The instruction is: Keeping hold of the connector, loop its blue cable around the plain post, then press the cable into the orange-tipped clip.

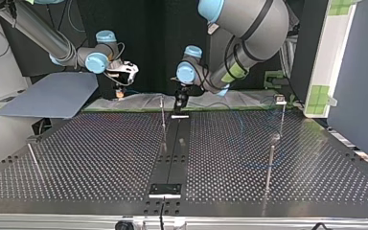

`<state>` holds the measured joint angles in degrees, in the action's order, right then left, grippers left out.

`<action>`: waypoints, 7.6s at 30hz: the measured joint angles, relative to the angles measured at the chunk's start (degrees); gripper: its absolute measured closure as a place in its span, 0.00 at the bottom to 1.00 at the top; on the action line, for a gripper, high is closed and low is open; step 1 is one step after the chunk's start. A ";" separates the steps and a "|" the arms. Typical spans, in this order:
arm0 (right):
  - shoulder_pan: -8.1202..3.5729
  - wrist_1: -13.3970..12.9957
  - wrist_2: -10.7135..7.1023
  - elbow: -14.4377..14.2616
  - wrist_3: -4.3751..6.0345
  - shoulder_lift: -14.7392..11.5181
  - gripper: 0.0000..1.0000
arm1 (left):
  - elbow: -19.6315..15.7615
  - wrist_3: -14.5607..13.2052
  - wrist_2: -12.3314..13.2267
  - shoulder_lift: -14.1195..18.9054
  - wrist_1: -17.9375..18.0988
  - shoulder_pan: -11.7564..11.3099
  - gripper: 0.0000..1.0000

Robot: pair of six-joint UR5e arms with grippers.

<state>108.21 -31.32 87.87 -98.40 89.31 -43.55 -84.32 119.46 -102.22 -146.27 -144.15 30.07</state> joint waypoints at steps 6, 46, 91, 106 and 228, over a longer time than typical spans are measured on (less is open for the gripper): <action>-0.22 0.09 0.36 0.39 0.01 0.03 1.00 | 0.58 0.37 0.65 -0.16 0.43 -0.46 0.99; -3.71 4.61 -0.15 9.84 -0.49 3.21 1.00 | 8.13 -1.24 0.31 -0.12 -5.58 -4.25 0.99; -3.27 5.05 -1.20 14.56 -0.61 5.52 1.00 | 5.98 -17.17 -1.17 0.40 -12.42 -0.41 0.00; -2.96 5.42 -1.21 14.58 -0.61 5.61 1.00 | 1.56 -24.71 -1.13 3.72 -11.26 2.89 0.00; -4.33 9.87 -4.38 14.50 2.29 -2.55 1.00 | -34.76 -10.93 -10.27 38.40 16.06 7.91 0.00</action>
<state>103.88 -21.45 83.49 -83.91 91.60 -46.10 -119.08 108.53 -112.50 -107.86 -128.09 37.98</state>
